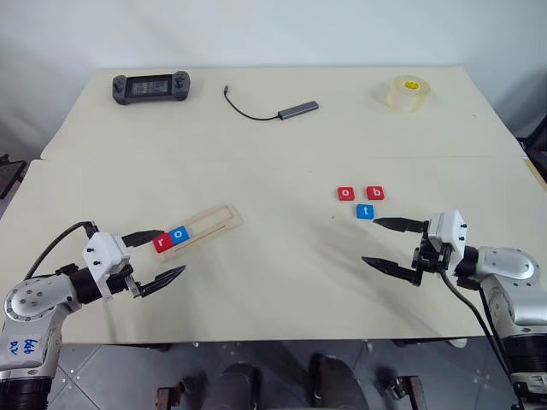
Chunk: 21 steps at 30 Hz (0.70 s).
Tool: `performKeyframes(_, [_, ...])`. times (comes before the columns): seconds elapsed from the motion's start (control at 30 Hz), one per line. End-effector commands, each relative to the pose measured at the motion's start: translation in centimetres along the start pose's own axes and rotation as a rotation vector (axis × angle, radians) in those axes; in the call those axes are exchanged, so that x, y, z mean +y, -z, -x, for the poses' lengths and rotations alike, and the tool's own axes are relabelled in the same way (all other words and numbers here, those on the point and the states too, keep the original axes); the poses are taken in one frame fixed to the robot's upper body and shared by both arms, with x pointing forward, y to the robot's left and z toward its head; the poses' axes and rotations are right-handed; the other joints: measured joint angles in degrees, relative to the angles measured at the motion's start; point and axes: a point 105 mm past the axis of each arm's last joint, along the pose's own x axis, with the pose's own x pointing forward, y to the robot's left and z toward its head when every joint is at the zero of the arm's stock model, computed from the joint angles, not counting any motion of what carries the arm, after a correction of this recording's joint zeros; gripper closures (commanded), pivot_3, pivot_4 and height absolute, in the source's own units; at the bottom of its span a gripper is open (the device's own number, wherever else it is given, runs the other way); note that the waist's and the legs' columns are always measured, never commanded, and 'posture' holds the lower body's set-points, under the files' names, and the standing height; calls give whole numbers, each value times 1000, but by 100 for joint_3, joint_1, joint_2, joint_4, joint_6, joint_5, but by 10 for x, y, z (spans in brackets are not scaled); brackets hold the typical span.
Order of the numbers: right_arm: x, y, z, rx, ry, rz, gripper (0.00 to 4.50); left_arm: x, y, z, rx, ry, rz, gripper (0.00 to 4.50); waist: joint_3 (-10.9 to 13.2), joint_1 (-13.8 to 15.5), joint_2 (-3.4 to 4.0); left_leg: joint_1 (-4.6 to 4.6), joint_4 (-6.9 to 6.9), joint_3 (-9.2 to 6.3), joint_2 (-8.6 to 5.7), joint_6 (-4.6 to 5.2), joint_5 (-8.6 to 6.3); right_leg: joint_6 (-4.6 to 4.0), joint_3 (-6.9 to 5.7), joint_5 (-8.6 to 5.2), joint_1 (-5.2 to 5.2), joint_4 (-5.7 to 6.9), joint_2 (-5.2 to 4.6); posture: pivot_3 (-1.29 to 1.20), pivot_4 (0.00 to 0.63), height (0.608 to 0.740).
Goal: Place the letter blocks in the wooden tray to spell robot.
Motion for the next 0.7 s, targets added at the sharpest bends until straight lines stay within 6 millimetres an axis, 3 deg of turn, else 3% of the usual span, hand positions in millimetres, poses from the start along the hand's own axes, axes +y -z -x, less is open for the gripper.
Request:
performKeyframes(0.03, [-2,-4,2,-26,7,20,12,4,-9,4,-15,-27,-30,0,0,0,0,0,0,0,0,0,0,0,0,0,0,0,0,0,150,740])
performKeyframes(0.13, [-1,-3,-5,-50,-6,18,12,8,-6,11,-26,-80,32,0,0,-4,0,0,0,0,0,0,0,0,0,0,0,1,0,0,150,740])
performKeyframes(0.27, [2,-18,-30,-152,-40,-4,12,11,-2,32,-64,-223,102,0,0,-58,0,3,-1,2,5,-1,0,0,1,0,0,1,3,0,150,740])
performKeyframes(0.5, [25,-55,-74,-307,-178,31,12,-3,41,81,26,-437,197,0,0,-29,-1,3,1,0,7,-4,-2,-1,-1,-1,0,-2,2,0,150,740])
performKeyframes(0.6, [30,-65,-82,-326,-205,42,12,-1,47,86,39,-450,206,0,0,43,-1,1,4,-5,7,-4,-2,-2,-5,-1,3,-2,0,0,150,740])
performKeyframes(0.7, [30,-68,-83,-322,-204,45,12,3,43,75,17,-399,204,0,-2,135,-4,1,15,-16,3,-5,-3,-3,-11,-1,12,-11,-2,0,150,740])
